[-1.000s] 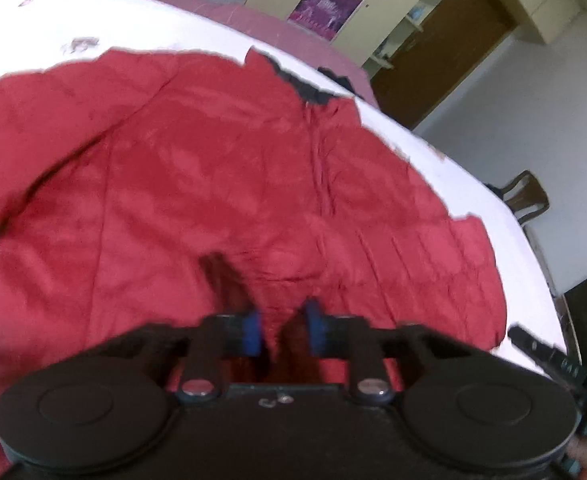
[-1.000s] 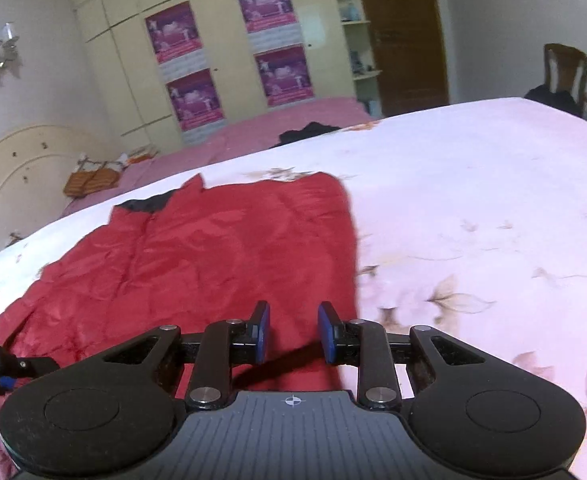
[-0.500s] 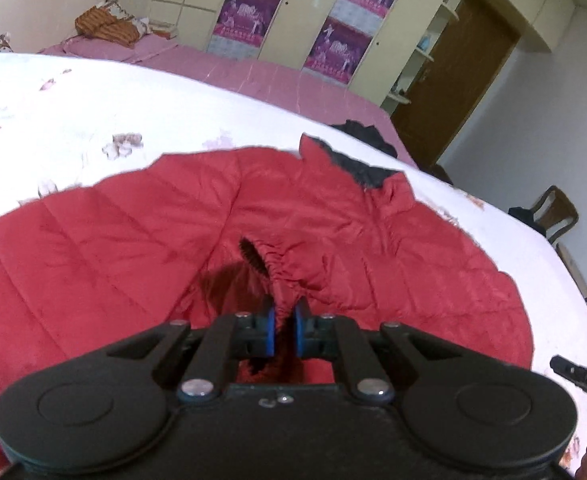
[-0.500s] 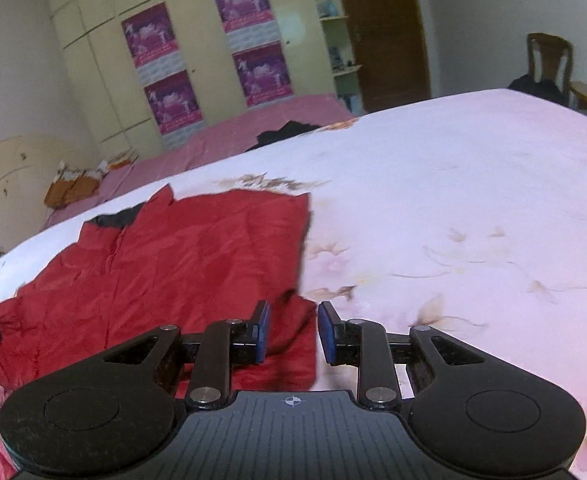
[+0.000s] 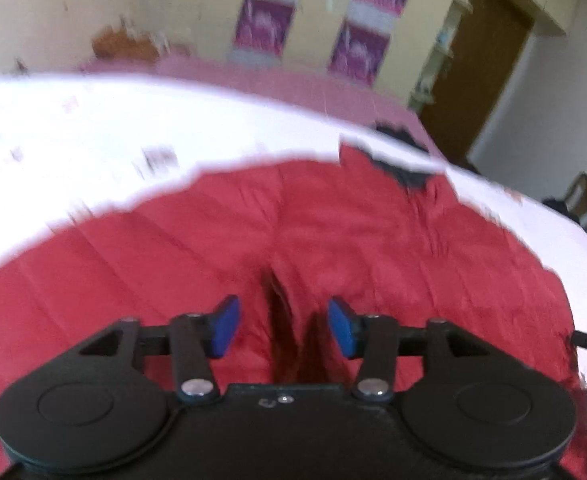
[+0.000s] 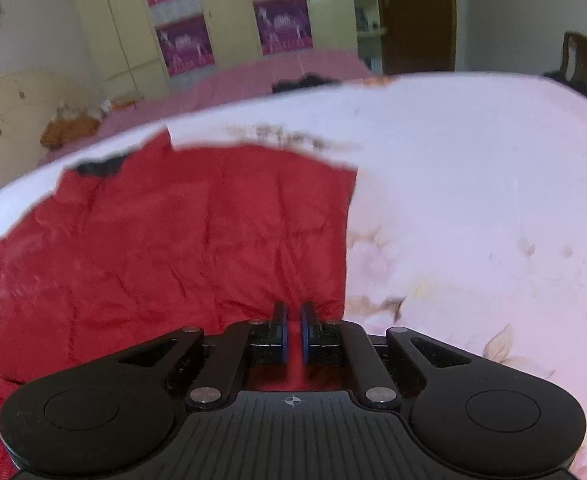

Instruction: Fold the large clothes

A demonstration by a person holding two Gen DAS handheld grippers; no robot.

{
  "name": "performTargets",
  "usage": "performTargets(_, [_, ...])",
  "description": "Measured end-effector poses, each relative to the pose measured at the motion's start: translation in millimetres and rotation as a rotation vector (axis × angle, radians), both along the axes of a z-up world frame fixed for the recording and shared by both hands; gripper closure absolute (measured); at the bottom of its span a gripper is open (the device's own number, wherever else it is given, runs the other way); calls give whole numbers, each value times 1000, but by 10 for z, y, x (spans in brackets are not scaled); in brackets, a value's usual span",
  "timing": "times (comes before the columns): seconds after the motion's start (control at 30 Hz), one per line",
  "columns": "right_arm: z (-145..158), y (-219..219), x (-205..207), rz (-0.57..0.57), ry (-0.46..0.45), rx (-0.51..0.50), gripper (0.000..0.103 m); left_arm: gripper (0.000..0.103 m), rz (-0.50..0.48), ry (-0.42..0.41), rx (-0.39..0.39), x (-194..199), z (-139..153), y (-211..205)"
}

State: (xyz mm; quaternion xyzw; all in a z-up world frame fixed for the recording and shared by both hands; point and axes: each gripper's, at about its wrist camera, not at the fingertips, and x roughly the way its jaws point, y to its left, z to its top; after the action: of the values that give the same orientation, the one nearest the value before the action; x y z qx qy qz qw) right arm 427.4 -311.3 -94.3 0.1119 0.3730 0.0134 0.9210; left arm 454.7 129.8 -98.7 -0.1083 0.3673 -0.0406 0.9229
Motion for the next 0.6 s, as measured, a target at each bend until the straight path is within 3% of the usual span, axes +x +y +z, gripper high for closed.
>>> performTargets(0.1, [110, 36, 85, 22, -47, -7, 97, 55, -66, -36, 14, 24, 86, -151])
performTargets(0.23, [58, 190, 441, 85, -41, -45, 97, 55, -172, -9, 91, 279, -58, -542])
performTargets(0.3, [-29, 202, 626, 97, -22, -72, 97, 55, -176, 10, 121, 416, -173, -623])
performTargets(0.4, [-286, 78, 906, 46, 88, -124, 97, 53, -162, 33, 135, 536, -315, -575])
performTargets(0.5, [-273, -40, 905, 43, 90, -121, 103, 56, -167, 34, 131, 478, -295, -532])
performTargets(0.6, [-25, -103, 610, 42, 22, -85, 103, 54, -165, -14, 105, 258, -88, -524])
